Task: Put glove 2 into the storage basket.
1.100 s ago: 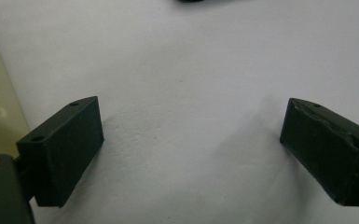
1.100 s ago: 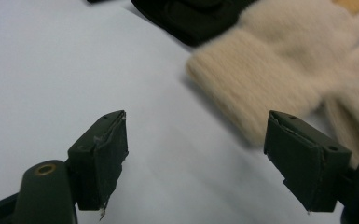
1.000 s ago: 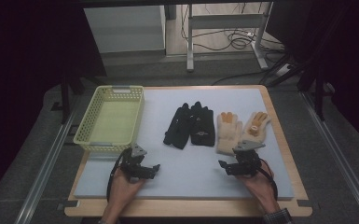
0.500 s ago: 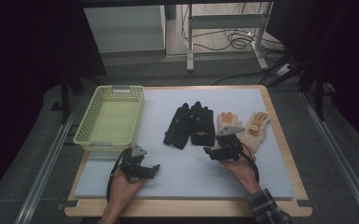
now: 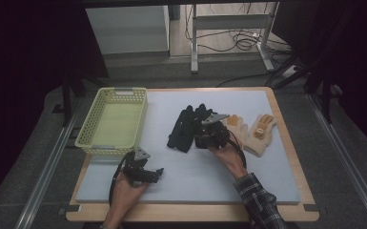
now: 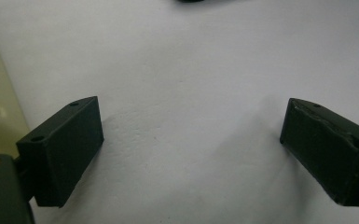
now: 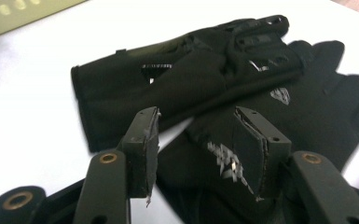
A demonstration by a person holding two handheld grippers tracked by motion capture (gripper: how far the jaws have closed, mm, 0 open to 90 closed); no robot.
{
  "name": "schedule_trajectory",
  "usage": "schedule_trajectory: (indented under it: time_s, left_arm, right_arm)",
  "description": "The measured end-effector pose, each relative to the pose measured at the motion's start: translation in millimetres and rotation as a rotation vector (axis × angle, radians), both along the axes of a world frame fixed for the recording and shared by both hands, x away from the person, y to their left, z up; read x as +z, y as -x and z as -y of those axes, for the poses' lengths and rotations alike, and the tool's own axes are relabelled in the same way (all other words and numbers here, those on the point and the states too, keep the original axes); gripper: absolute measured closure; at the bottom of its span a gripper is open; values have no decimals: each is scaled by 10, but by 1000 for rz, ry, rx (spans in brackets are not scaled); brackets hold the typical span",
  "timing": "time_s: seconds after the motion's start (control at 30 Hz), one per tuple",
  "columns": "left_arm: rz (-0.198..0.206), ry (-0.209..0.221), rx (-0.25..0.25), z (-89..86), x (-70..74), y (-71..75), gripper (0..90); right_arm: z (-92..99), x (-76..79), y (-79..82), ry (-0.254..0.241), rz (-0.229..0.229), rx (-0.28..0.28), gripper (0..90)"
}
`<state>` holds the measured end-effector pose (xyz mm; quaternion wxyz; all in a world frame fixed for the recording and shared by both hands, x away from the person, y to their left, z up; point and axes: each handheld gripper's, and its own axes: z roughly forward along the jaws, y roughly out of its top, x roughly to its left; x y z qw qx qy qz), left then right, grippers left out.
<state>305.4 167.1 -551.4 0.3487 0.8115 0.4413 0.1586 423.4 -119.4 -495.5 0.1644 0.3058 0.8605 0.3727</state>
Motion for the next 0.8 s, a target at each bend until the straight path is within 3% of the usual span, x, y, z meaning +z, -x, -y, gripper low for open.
schedule_trajectory:
  time_s: [0.27, 0.43, 0.57, 0.7, 0.8]
  left_arm:
    - [-1, -1, 0, -1, 0, -1, 60]
    - [-1, 1, -1, -1, -1, -1, 60]
    - [-1, 2, 0, 0, -1, -1, 59]
    - [-1, 1, -1, 1, -1, -2, 59]
    - [-1, 2, 0, 2, -1, -1, 59]
  right_arm:
    - [-314, -82, -291, 5, -21, 1, 275]
    - [-514, -154, -430, 40, -20, 7, 236]
    - [-635, -268, -536, 95, -37, 10, 241]
    - [-612, -300, -630, 39, -131, 31, 385]
    - [-567, -308, -599, 50, -97, -1, 599]
